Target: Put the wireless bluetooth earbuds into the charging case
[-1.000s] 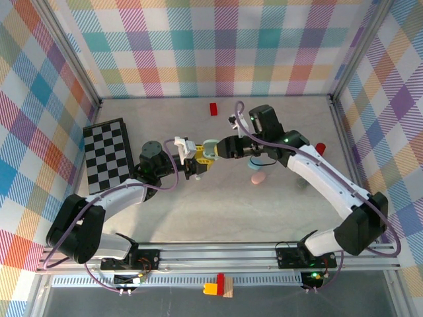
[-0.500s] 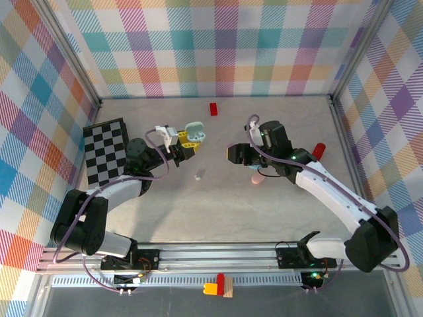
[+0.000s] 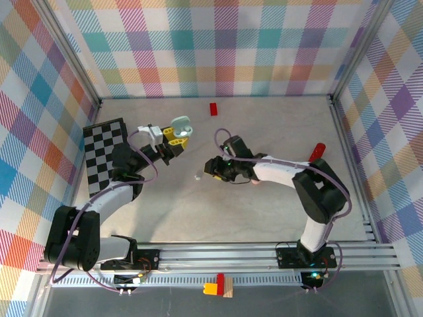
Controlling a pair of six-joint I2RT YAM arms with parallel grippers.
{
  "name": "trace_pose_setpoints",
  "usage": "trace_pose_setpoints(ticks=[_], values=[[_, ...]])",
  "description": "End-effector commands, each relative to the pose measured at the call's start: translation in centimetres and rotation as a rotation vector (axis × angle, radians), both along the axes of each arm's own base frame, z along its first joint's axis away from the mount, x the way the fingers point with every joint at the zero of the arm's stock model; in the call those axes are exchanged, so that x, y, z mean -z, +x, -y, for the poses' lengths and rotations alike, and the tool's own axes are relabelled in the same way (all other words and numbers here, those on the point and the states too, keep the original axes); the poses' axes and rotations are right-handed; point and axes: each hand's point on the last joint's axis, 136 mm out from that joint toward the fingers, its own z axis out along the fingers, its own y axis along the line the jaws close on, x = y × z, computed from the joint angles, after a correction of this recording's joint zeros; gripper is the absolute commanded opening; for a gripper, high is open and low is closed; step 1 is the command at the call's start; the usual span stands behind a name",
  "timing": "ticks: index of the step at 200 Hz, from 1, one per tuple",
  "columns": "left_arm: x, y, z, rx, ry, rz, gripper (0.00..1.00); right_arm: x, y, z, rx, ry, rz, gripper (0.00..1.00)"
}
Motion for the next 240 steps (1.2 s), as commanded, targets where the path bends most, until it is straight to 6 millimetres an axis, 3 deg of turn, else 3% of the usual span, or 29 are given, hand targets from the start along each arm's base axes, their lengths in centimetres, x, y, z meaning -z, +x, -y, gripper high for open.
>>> trace_pose_setpoints(ticks=[1,23,46,104,181,240], values=[[-0.2,-0.2,-0.5,-0.012,0.004,0.015,0.3,-0.9,1.4,-2.6,0.135,0.131,-0.043,0.44],[-0.3,-0.3,-0.4,-0.01,0.01,0.017,0.3,0.1,1.5,-3.6,0.169,0.121,-0.066,0.44],[-0.3,-0.3,-0.5,-0.016,0.016,0.022,0.3,1.9,1.6,-3.4,0.211,0.086,-0.097,0.43],[-0.1,-0.1,-0.6,-0.031,0.017,0.014,0.3,3.9,1.6,-4.6,0.198,0.107,-0.162,0.37],[-0.2,0.0,-0.5,-0.022,0.017,0.013,0.3,3.5,2.3,-5.8,0.134,0.101,-0.138,0.35],[-0.3,0.1,-0.6,-0.029,0.016,0.016,0.3,4.3,2.6,-6.8,0.031,0.062,-0.135,0.34]])
